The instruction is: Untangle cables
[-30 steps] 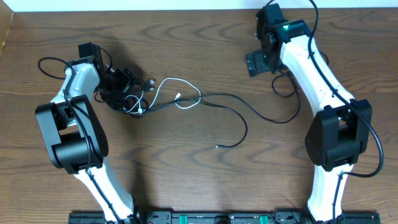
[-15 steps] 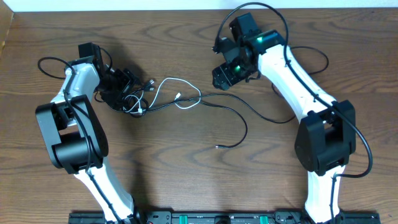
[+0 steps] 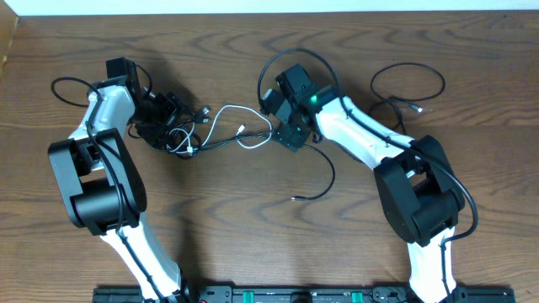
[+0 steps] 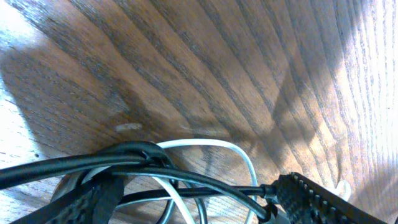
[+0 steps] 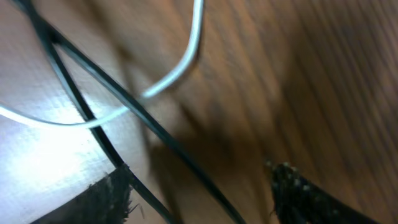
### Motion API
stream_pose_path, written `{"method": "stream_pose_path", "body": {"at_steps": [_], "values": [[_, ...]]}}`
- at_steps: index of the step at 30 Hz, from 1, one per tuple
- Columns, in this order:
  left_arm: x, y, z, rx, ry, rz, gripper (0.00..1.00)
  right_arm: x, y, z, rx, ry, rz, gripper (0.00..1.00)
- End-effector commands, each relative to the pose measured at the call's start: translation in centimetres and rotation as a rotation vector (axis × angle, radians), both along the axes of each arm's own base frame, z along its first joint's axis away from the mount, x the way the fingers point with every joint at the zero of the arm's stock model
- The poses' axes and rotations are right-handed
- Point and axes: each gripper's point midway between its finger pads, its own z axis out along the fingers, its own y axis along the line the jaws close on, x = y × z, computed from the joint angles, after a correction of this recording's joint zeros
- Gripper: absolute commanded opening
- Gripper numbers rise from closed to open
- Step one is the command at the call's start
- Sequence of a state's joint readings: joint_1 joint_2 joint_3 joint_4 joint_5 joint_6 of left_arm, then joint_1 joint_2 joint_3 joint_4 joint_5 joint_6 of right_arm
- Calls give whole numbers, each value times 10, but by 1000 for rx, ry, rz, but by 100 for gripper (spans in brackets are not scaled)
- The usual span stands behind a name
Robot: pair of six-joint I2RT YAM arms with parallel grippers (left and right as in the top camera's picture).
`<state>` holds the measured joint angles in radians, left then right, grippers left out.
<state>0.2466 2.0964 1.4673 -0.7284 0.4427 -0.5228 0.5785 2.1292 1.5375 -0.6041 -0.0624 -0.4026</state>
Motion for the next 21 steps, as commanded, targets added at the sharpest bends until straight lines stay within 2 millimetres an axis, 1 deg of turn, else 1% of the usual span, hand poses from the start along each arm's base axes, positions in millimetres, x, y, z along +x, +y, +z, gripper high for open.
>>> {"method": "stream_pose_path", "body": {"at_steps": [1,5,7,9,10,12,16,20,21], "values": [[-5,-1,-11,4,26,-14,85,8,-16,-13,-73,-57,-26,66],[-5,-1,-11,4,26,-13,85,9,-20,-16,-73,-52,-38,64],[-5,-1,-11,4,26,-14,85,8,-20,-16,-75,-51,-37,66],[-5,-1,-11,4,26,-13,85,8,-20,-16,-74,-52,-37,66],[-5,-1,-11,4,26,-13,85,9,-20,-16,-73,-53,-37,61],[-5,-1,-11,4,26,-14,85,9,-20,-16,-73,-53,-37,49],[-5,-1,-11,4,24,-15,85,9,-21,-21,-76,-49,-36,48],[-2,-6,-10,8,11,-31,86,10,-20,-35,-79,-36,-33,33],[-1,-9,-10,10,2,-51,86,9,-20,-35,-80,-35,-33,28]]}}
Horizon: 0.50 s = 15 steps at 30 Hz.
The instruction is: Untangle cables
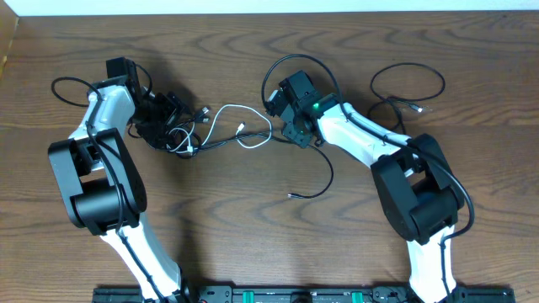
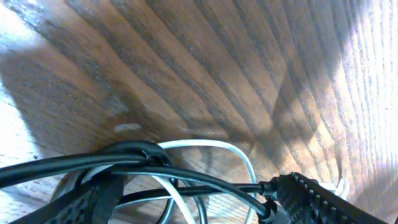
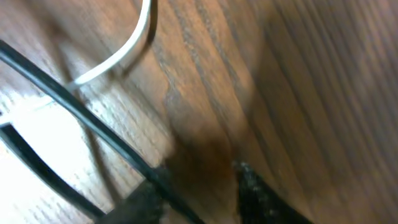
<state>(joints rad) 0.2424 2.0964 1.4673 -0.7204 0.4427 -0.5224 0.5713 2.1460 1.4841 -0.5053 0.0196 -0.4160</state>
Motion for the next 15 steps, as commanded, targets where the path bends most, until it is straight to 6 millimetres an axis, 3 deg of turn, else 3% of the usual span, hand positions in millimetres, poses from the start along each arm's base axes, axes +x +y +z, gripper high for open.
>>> {"method": "stream_pose_path", "body": {"at_steps": [1,5,8,9,11,15], "values": [[-2,-10,-10,10,1,-66,87,-3,-8,-19,-28,34,-9,24],[2,-20,-9,33,-22,-127,98,-4,-7,-19,-33,32,-8,14],[2,-18,-5,85,-19,-134,99,-5,-6,-20,-39,31,-1,13],[1,-14,-2,116,-16,-132,99,-6,-6,-20,-42,31,6,8],[-1,-4,6,189,-14,-126,99,-6,-6,-20,-44,30,8,1],[-1,5,34,274,-52,-117,99,-6,-6,-20,-45,28,8,1]]}}
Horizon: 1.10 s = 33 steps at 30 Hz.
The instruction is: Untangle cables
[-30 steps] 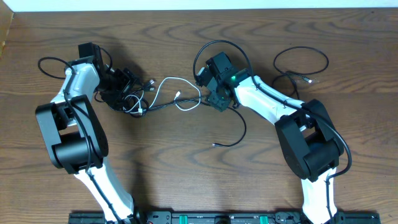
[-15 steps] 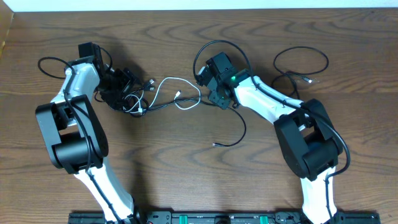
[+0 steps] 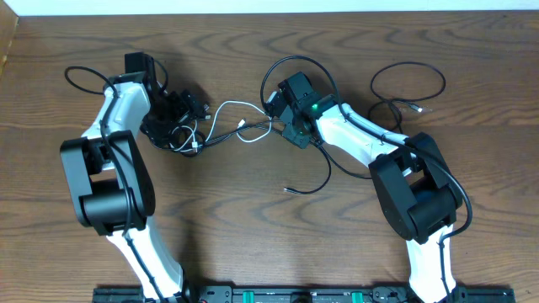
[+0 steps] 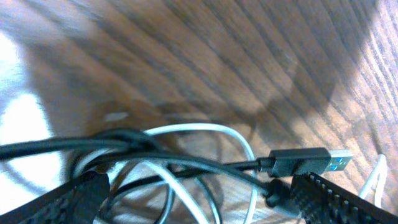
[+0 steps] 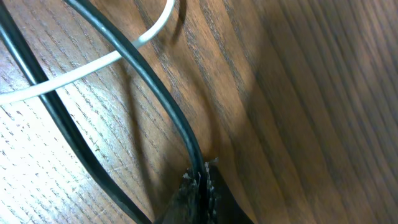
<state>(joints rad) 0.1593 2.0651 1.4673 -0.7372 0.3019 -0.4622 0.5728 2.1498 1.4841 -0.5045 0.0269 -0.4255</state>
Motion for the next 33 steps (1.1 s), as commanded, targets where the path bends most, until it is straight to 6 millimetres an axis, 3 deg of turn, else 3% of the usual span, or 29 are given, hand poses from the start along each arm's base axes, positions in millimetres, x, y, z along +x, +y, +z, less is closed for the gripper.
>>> {"method": "stream_pose_path", "body": {"at_steps": [1,4,11,13,18,29,33], "values": [[1,18,33,124,-63,-1,99,-6,-5,-18,-35,31,1,1],[2,15,39,127,-76,-9,99,-6,-5,-18,-34,30,1,1],[4,0,31,126,-75,-44,98,-6,-4,-18,-34,30,1,1],[5,-6,30,126,-77,-59,95,-6,-4,-18,-34,30,1,1],[7,-15,25,149,-77,-85,72,-6,-5,-18,-34,30,0,1],[7,-34,0,193,-39,-142,70,-6,-5,-18,-34,30,1,1],[6,-30,-3,211,-29,-140,59,-6,-5,-18,-34,30,0,1]]}}
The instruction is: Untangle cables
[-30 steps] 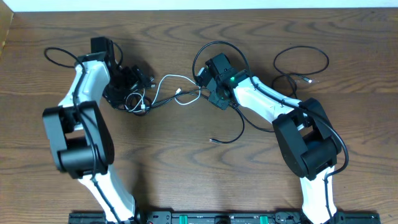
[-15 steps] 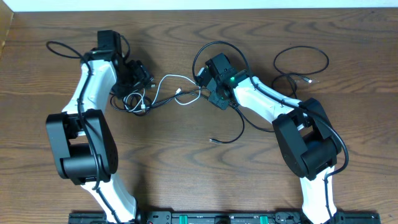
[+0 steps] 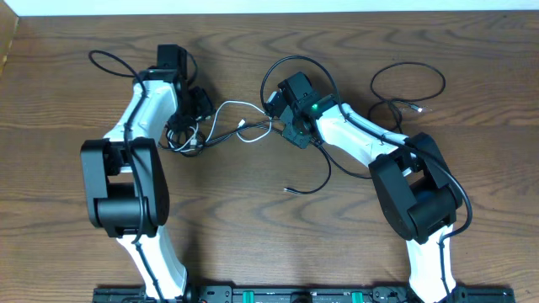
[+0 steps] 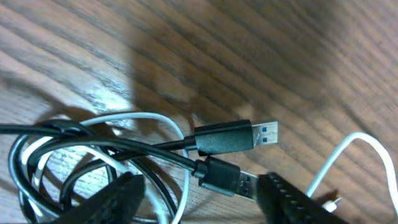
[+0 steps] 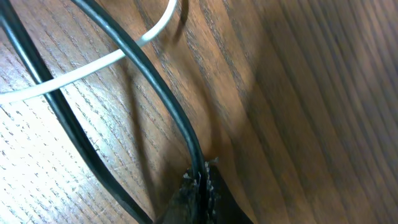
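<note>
A knot of black and white cables [image 3: 179, 132] lies left of centre. My left gripper [image 3: 199, 107] hangs over its upper right, open [image 4: 199, 208], its fingers [image 4: 118, 199] astride the black loops. Two black USB plugs [image 4: 233, 137] lie just ahead of the jaws. A white cable [image 3: 240, 128] runs from the knot toward my right gripper [image 3: 290, 128]. That gripper [image 5: 198, 186] is shut on a black cable [image 5: 158, 87], which loops behind it [image 3: 295, 61] and trails to a free end [image 3: 288, 189]. The white cable [image 5: 93, 67] passes under the black one.
A separate black cable [image 3: 410, 84] lies coiled at the right, beside the right arm. A black loop [image 3: 109, 61] trails behind the left wrist at the upper left. The wooden table [image 3: 253, 236] reaches its back edge just above the arms.
My left gripper has moved right and toward the back, from the knot's left part to its upper right, and two USB plugs now show ahead of it. The right gripper has not moved.
My right gripper stood open astride the black cable, then nearly shut round it, then shut on it, and the cable's free end has drawn in. My left gripper stayed open at the knot's left side, then moved right across it in two steps.
</note>
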### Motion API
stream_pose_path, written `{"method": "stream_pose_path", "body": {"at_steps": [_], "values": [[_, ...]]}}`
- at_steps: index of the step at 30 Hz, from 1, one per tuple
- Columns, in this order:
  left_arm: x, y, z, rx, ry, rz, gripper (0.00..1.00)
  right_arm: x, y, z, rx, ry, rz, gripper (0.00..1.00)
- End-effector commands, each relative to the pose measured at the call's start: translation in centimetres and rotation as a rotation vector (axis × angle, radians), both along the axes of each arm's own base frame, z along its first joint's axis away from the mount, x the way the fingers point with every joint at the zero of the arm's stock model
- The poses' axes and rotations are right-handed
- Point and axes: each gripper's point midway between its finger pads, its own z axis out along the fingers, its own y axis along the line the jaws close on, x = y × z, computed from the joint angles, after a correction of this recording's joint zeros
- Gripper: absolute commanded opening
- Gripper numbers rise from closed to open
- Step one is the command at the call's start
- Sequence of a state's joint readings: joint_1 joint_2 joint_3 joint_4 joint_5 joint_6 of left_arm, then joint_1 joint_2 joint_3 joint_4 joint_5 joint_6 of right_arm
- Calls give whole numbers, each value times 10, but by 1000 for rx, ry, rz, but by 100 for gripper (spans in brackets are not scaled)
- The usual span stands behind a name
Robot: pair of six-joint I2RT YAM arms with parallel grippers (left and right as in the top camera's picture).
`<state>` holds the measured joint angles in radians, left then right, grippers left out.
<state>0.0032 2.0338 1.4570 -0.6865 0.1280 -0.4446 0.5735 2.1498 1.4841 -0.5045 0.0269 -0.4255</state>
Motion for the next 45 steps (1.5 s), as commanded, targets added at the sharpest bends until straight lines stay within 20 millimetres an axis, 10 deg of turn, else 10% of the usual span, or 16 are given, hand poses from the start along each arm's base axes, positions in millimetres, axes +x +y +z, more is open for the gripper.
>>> {"method": "stream_pose_path", "body": {"at_steps": [1,11,22,30,45], "values": [[-5,9,-11,55,30,9,57,-6,-5,-18,-34,30,-1,1],[-10,24,-22,137,63,27,51,0,-10,-9,-51,1,-32,1],[-13,36,-34,206,91,38,15,19,-25,151,117,-274,-115,1],[-14,38,-34,215,94,41,14,10,-81,197,113,-292,-209,1],[-14,38,-34,215,94,42,14,0,-206,202,126,-176,-571,1]]}}
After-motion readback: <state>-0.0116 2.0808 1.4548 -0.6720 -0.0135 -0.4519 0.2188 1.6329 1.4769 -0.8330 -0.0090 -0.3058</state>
